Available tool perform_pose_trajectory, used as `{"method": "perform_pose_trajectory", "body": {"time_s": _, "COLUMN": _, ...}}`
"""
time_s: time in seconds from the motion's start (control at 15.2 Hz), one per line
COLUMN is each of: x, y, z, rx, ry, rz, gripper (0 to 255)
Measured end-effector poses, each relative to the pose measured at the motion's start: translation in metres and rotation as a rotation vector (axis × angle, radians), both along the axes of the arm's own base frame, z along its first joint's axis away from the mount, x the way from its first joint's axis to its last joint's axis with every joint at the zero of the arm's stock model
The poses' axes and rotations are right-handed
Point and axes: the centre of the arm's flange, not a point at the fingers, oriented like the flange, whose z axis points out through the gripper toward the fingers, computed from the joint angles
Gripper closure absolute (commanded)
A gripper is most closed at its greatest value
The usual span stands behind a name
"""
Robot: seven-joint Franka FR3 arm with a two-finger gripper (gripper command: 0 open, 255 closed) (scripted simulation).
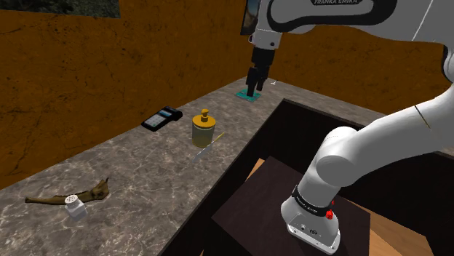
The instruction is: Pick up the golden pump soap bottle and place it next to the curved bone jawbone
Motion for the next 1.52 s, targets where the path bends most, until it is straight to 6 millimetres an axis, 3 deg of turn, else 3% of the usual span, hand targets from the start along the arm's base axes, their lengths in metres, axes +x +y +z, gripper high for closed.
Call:
{"method": "perform_pose_trajectory", "body": {"time_s": 0.86, "x": 0.110, "y": -0.030, "z": -0.109, "rx": 0.022, "ry": -0.099, "rz": 0.051, "gripper": 0}}
{"method": "perform_pose_trajectory", "body": {"time_s": 1.52, "x": 0.206, "y": -0.043, "z": -0.186, "rx": 0.038, "ry": -0.176, "rz": 0.090, "gripper": 0}}
